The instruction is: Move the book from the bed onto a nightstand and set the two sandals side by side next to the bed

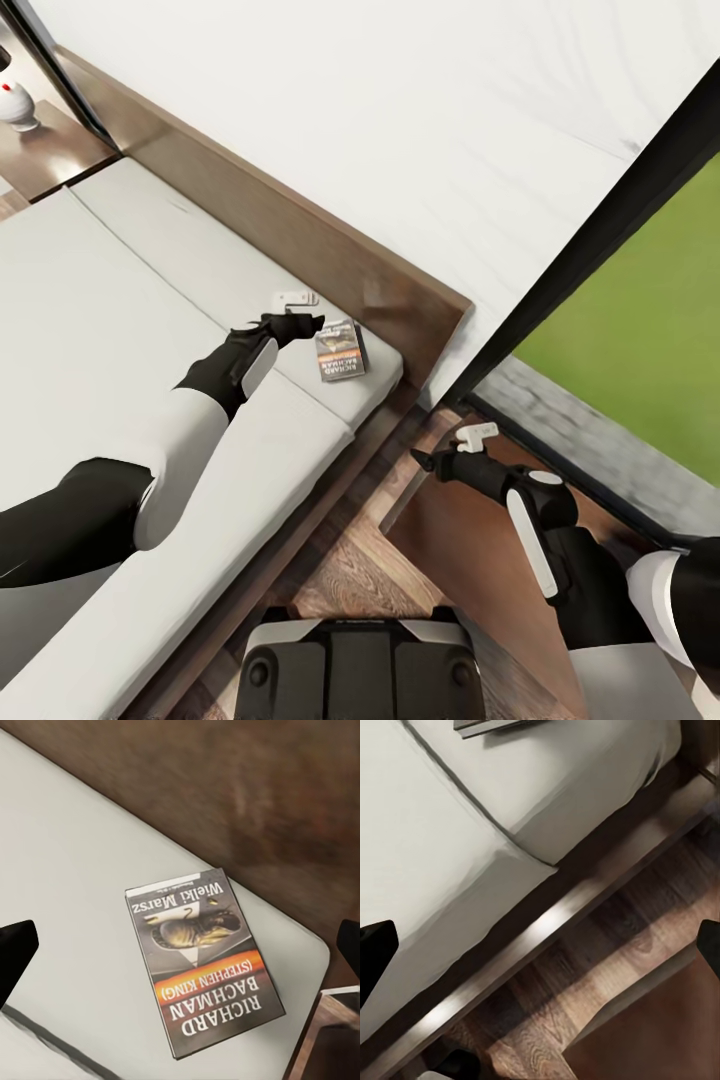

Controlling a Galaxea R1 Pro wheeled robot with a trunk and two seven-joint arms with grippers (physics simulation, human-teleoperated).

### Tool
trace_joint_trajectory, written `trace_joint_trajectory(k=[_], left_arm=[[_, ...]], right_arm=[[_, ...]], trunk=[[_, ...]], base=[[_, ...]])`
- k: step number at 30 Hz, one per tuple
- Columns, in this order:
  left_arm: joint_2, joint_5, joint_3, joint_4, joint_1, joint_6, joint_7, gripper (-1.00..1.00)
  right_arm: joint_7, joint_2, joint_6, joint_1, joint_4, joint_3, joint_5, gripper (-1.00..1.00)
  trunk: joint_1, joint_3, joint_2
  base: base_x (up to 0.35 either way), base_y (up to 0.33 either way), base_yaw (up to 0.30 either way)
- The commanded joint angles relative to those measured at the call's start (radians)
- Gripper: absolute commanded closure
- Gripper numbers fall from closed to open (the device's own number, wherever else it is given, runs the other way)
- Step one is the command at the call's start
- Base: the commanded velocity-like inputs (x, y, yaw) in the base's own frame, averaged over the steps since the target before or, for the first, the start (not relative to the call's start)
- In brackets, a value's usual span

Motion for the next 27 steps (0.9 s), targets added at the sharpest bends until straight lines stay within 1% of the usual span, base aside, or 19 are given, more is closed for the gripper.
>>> trace_joint_trajectory(k=[1,16,27], left_arm=[[0.001,0.01,-0.005,-0.002,0.0,0.005,0.001,-1.0],[0.0,0.01,-0.005,-0.04,0.0,-0.006,0.001,-1.0],[0.0,0.01,-0.004,-0.046,0.0,-0.006,0.001,-1.0]], right_arm=[[-0.004,-0.001,0.002,0.0,-0.001,-0.002,-0.01,-1.0],[-0.004,0.001,-0.004,-0.001,0.001,-0.007,-0.01,-1.0],[-0.003,-0.001,-0.004,-0.001,0.0,-0.007,-0.01,-1.0]], trunk=[[0.0,-0.003,-0.002],[0.0,-0.026,-0.002],[0.0,-0.043,-0.002]], base=[[0.0,0.0,0.0],[0.0,0.0,0.0],[0.0,0.0,0.0]])
